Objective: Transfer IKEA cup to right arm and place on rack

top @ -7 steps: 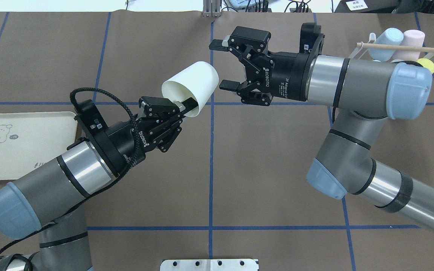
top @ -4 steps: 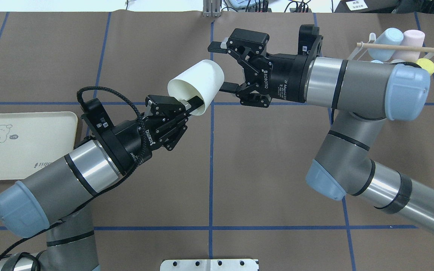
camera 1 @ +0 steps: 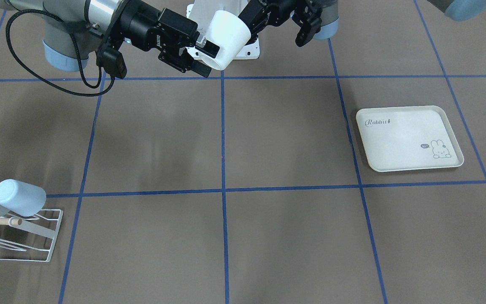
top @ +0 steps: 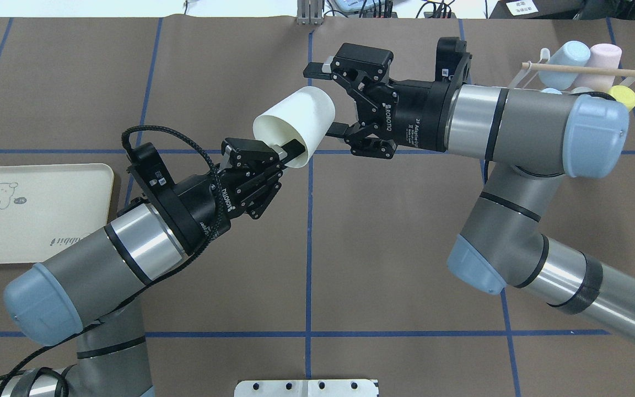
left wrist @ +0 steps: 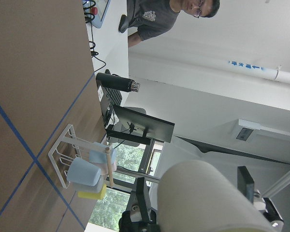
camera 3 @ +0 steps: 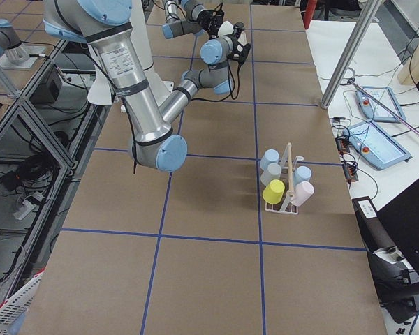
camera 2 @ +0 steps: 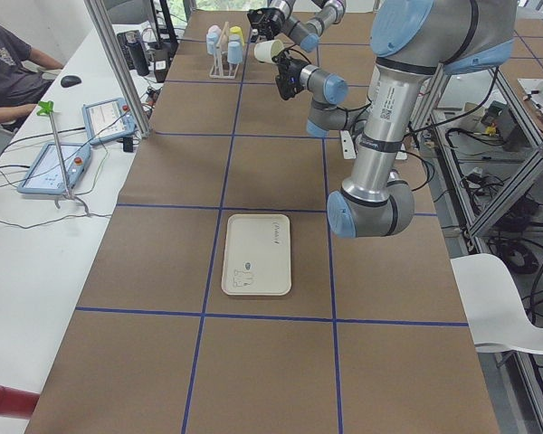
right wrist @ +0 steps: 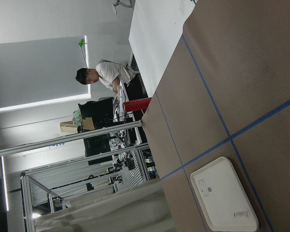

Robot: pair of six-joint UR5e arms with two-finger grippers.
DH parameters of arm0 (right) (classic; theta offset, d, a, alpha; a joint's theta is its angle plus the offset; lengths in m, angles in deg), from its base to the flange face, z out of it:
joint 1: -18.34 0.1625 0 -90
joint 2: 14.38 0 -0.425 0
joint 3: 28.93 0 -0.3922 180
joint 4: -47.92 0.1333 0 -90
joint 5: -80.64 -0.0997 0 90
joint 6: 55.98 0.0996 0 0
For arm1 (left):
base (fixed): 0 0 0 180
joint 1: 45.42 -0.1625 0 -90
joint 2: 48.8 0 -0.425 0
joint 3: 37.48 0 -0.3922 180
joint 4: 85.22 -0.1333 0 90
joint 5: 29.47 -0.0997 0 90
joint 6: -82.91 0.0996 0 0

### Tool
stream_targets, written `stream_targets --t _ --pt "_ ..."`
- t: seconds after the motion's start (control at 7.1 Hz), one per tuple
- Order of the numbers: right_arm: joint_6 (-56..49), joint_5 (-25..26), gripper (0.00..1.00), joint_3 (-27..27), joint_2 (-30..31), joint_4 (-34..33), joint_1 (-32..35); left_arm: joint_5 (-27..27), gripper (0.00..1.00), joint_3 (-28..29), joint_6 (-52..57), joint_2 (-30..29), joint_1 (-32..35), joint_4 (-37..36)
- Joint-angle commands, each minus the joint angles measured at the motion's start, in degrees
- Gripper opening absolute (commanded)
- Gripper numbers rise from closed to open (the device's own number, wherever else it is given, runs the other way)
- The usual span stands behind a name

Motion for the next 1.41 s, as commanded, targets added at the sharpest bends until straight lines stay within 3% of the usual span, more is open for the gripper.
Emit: stream_targets --t 0.0,0.99,1.13,1.27 --pt "0.0 0.0 1.0 0.0 0.0 0.1 0.0 0.0 0.0 0.3 0.1 -0.4 0.1 0.0" --pt "0.0 0.2 0.98 0.0 0.0 0.0 0.0 -0.1 0.0 2.8 0.0 -2.8 0.2 0.0" --pt "0.7 0.2 0.57 0.0 -0.1 0.0 0.1 0.0 0.0 2.8 0.1 -2.8 0.2 0.0" --pt "-0.1 0.0 0.01 0.1 0.2 0.0 0.1 0.1 0.42 2.2 0.1 -2.8 0.3 0.0"
